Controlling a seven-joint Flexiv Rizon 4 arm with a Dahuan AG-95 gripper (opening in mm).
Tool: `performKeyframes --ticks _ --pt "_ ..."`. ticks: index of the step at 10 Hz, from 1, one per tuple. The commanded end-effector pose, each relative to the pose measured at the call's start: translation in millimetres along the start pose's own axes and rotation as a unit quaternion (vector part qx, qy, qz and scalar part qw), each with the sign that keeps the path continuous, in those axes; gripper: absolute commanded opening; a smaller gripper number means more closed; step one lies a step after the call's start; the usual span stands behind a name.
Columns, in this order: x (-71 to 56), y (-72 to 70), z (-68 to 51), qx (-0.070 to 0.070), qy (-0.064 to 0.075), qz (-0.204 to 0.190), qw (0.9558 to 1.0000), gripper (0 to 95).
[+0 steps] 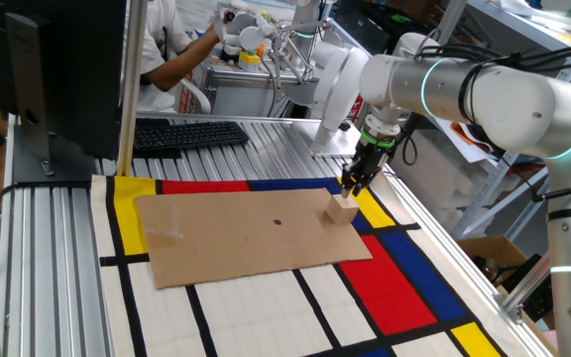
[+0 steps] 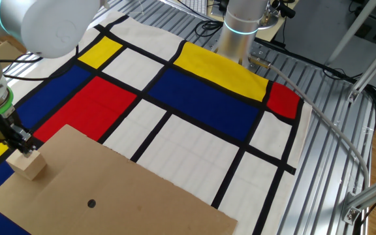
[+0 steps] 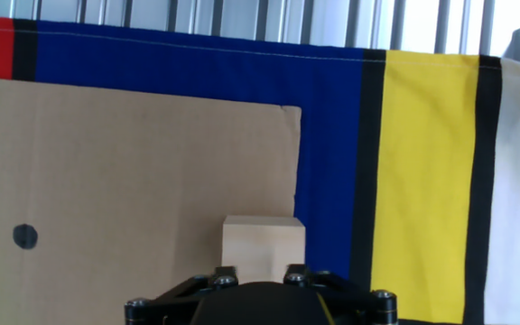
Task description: Grab the block and place it at the designated location
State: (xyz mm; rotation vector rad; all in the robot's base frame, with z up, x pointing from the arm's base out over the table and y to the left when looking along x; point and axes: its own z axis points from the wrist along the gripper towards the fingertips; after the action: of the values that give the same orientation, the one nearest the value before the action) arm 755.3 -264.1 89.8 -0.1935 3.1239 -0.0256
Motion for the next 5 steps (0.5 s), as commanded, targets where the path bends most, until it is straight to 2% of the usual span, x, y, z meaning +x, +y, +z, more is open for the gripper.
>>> performKeyframes --ticks 1,5 --pt "-0.1 0.5 0.2 0.001 0.001 0.003 1.0000 95.0" --pt "-0.5 1.5 1.6 0.001 0.002 0.010 0.9999 95.0"
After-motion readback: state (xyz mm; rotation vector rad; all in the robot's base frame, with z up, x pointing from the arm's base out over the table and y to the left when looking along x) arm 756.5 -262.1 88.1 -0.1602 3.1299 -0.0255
